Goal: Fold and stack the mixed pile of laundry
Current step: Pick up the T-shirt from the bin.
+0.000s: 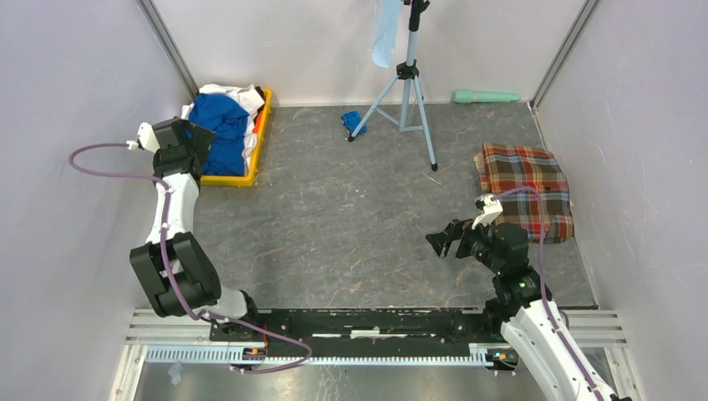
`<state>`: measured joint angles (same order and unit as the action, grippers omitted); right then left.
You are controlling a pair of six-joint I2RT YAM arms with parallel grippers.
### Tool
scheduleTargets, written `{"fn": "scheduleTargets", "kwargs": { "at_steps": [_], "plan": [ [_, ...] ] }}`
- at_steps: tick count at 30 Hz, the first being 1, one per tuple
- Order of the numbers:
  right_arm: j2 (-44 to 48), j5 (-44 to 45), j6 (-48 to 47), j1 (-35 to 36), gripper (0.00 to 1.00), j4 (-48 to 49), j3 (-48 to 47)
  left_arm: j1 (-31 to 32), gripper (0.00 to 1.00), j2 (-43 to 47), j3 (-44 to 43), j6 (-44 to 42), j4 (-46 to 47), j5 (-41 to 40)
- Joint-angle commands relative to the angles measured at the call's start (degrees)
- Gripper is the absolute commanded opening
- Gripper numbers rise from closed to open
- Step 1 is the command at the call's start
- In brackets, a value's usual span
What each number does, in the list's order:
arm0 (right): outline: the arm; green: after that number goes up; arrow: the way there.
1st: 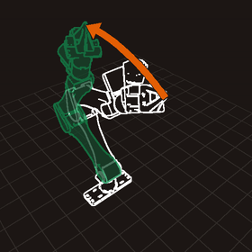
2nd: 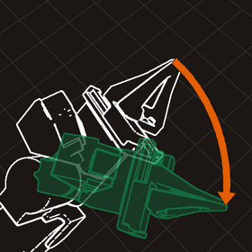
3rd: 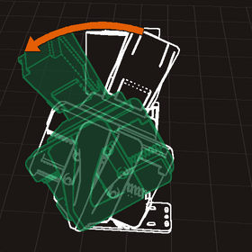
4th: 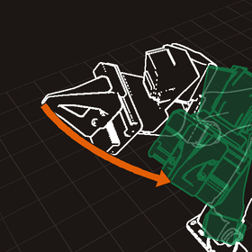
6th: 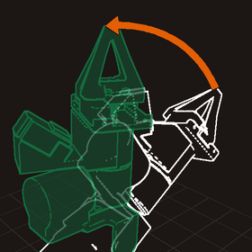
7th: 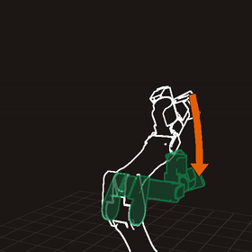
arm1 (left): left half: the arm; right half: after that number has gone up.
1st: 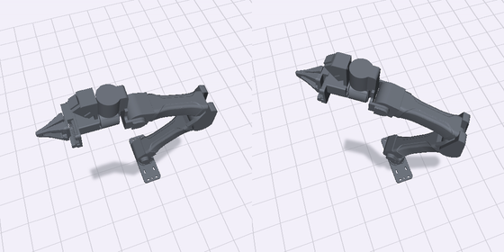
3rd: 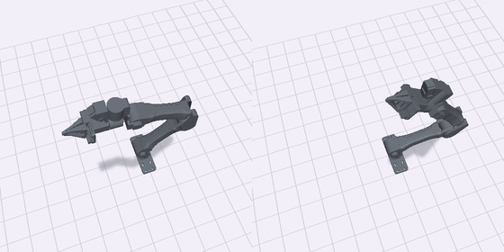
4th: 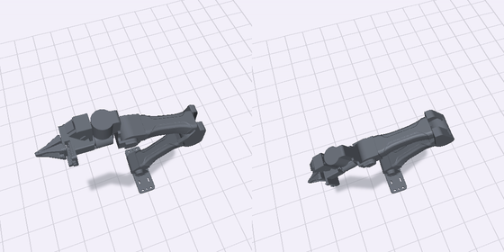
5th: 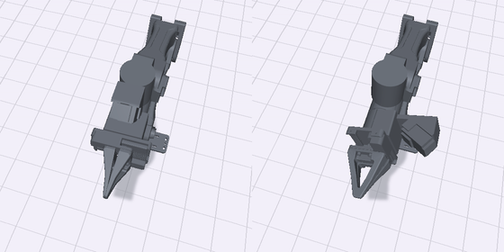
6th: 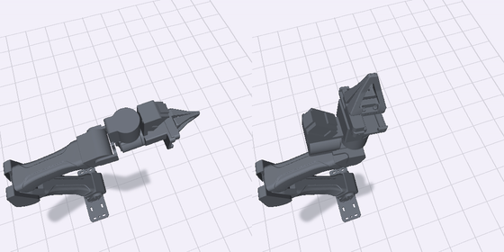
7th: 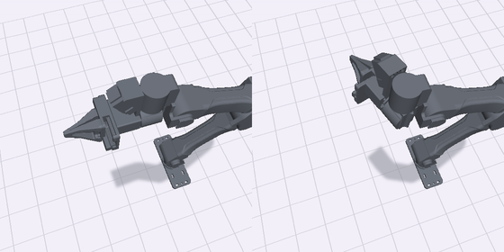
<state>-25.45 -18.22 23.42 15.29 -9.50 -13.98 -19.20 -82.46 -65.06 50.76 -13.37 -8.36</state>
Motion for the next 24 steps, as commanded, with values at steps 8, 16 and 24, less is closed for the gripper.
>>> {"fn": "scheduleTargets", "kwargs": {
  "at_steps": [8,16,24],
  "plan": [
    [0.7,1.39,-3.55,0.24,0.98,0.47,-2.72,3.21,1.0,-13.04,-18.58,-18.43,-5.34,3.49],
    [1.79,4.34,-5.92,0.23,0.98,-3.17,-4.76,3.22,1.0,-26.95,-33.12,-22.82,-12.71,4.82],
    [1.88,1.72,-6.36,0.4,0.98,-4.35,-5.23,3.49,0.98,-38.97,-50.08,-30.62,-19.77,1.93]
  ]
}}
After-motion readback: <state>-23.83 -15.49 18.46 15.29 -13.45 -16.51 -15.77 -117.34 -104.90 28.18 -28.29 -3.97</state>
